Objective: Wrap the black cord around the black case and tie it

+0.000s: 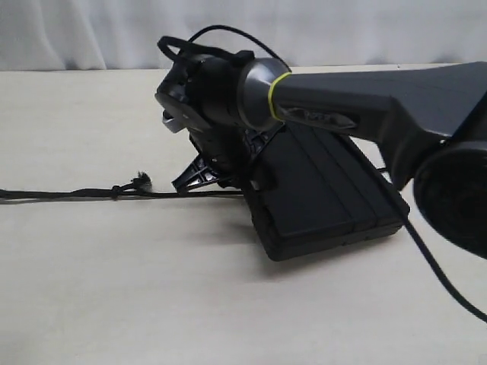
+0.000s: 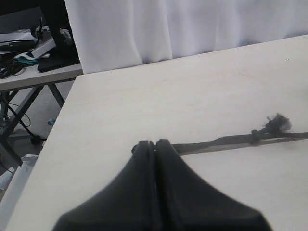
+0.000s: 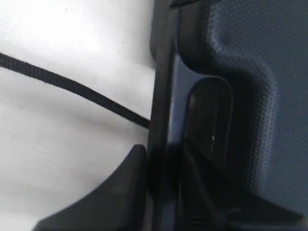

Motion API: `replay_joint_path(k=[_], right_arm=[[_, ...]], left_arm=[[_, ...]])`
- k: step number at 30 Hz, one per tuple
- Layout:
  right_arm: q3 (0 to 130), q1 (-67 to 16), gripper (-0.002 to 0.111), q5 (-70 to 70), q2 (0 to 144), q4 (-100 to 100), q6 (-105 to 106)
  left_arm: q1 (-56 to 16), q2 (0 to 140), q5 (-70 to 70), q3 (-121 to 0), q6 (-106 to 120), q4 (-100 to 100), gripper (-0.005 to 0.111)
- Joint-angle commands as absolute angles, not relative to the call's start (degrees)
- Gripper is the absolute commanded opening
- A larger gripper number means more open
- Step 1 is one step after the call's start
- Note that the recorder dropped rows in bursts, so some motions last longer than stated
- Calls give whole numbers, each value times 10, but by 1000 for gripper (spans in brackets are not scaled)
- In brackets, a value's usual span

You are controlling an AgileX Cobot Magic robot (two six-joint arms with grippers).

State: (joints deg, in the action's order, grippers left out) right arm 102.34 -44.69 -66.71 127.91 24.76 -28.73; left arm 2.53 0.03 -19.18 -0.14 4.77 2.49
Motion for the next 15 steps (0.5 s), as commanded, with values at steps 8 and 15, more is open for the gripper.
replay_joint_path(k=[8, 15], right_arm=[[1026, -398, 4, -694, 1136, 233, -217], [1012, -448, 26, -700, 1115, 225, -141]], left_arm=[[22, 0, -186, 0, 43, 24, 0], [22, 0, -186, 0, 43, 24, 0]])
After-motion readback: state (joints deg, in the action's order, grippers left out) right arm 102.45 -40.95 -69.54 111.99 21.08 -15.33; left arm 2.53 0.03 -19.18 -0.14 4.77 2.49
